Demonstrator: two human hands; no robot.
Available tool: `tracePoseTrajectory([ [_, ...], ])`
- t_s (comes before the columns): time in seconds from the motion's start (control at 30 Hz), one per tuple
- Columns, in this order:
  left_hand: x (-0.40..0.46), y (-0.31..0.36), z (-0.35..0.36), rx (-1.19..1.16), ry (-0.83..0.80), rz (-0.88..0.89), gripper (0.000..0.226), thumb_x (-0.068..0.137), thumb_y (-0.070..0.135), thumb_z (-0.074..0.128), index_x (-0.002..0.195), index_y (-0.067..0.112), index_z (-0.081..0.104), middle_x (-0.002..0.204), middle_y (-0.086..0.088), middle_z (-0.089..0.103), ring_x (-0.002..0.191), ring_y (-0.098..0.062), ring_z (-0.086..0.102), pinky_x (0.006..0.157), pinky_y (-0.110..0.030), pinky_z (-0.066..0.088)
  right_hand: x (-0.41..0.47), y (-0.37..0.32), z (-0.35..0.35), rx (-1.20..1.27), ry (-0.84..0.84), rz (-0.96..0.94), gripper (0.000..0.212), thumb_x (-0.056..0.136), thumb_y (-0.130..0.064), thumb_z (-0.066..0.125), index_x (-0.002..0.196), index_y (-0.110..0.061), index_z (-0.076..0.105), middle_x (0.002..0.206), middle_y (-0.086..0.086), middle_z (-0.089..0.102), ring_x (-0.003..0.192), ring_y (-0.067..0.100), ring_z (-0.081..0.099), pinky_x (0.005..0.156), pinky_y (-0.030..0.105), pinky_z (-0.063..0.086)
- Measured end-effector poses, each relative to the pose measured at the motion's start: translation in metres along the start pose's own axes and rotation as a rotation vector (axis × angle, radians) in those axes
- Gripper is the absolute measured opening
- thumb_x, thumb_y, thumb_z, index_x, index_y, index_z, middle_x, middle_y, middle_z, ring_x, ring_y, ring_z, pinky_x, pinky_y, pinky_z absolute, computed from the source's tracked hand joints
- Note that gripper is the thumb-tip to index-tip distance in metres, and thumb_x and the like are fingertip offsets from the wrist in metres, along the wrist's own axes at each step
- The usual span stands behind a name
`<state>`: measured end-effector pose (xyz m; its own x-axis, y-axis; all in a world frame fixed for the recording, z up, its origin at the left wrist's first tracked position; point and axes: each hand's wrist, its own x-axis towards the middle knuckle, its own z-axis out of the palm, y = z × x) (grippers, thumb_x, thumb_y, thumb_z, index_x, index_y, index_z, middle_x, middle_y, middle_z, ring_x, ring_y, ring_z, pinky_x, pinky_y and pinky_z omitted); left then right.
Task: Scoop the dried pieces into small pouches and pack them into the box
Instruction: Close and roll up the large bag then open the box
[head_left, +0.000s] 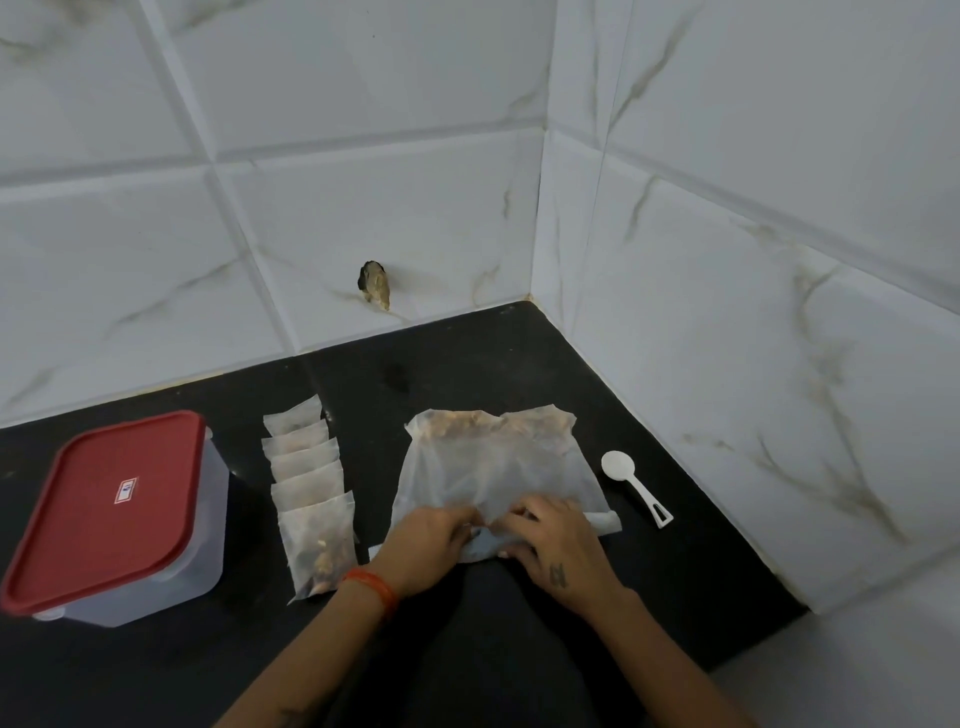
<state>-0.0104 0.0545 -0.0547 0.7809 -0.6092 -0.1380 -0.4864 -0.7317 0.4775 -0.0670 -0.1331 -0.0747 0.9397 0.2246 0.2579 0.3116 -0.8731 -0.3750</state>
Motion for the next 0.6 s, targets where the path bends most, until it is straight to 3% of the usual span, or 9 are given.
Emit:
tracePoseTrajectory([
  [0.1,-0.0017,0.0012,0.0019,0.309,0.043,0.094,0.061,0.081,0.067,0.031,0.122,0.030,0.057,0.119,0.006,0.047,0.108,-0.011,0.044,0.093,-0.027,0.035,0.0034,0.0018,-0.0023,0.107,0.013,0.023,0.030,0.085,-0.034,0.046,0.085,-0.020,0.073,0.077,-0.006,0.066,0.070,0.011,0.059,0.067,0.023,0.045],
  [0.17,-0.0035,0.0040,0.0015,0.283,0.090,0.132,0.058,0.083,0.060,0.034,0.127,0.028,0.053,0.121,0.003,0.048,0.110,-0.013,0.046,0.094,-0.027,0.034,0.0043,0.0020,-0.0048,0.100,0.018,0.043,0.037,0.087,-0.036,0.040,0.088,-0.020,0.073,0.077,-0.004,0.068,0.071,0.013,0.059,0.068,0.025,0.046],
  [0.27,-0.0032,0.0077,0.0006,0.202,0.099,0.118,0.062,0.083,0.056,0.019,0.123,0.025,0.055,0.112,0.000,0.061,0.105,-0.015,0.053,0.096,-0.028,0.037,0.0038,0.0003,-0.0100,0.094,0.088,0.089,0.034,0.088,-0.040,0.039,0.102,-0.024,0.065,0.080,-0.004,0.066,0.073,0.011,0.057,0.067,0.021,0.039],
  [0.37,0.0013,0.0045,-0.0001,0.160,0.074,0.076,0.036,0.094,0.043,0.033,0.110,0.025,0.060,0.102,0.000,0.064,0.098,-0.015,0.053,0.091,-0.030,0.040,0.0001,0.0009,-0.0068,0.035,0.042,0.038,0.033,0.078,-0.048,0.052,0.106,-0.031,0.059,0.095,-0.008,0.061,0.083,0.007,0.055,0.076,0.019,0.041],
  [0.43,0.0021,0.0042,0.0000,0.151,0.085,0.083,0.025,0.097,0.035,0.041,0.109,0.023,0.060,0.106,0.000,0.062,0.101,-0.015,0.052,0.089,-0.025,0.039,-0.0001,0.0053,-0.0020,-0.005,0.058,-0.006,0.027,0.077,-0.043,0.054,0.098,-0.029,0.064,0.089,-0.008,0.059,0.079,0.009,0.056,0.073,0.024,0.049],
  [0.53,-0.0036,0.0034,0.0039,0.166,0.083,0.148,0.041,0.091,0.043,0.050,0.127,0.025,0.049,0.125,0.007,0.043,0.111,-0.009,0.046,0.096,-0.024,0.039,0.0029,0.0094,-0.0030,-0.016,0.101,-0.018,0.018,0.081,-0.033,0.050,0.082,-0.028,0.068,0.075,-0.012,0.063,0.070,0.010,0.058,0.066,0.033,0.052],
  [0.6,-0.0069,0.0039,0.0052,0.163,0.114,0.169,0.043,0.085,0.047,0.050,0.123,0.025,0.053,0.120,0.005,0.048,0.106,-0.012,0.051,0.094,-0.029,0.044,0.0022,0.0098,-0.0041,-0.049,0.091,-0.008,0.022,0.083,-0.036,0.047,0.084,-0.031,0.068,0.074,-0.014,0.065,0.070,0.010,0.057,0.069,0.032,0.049],
])
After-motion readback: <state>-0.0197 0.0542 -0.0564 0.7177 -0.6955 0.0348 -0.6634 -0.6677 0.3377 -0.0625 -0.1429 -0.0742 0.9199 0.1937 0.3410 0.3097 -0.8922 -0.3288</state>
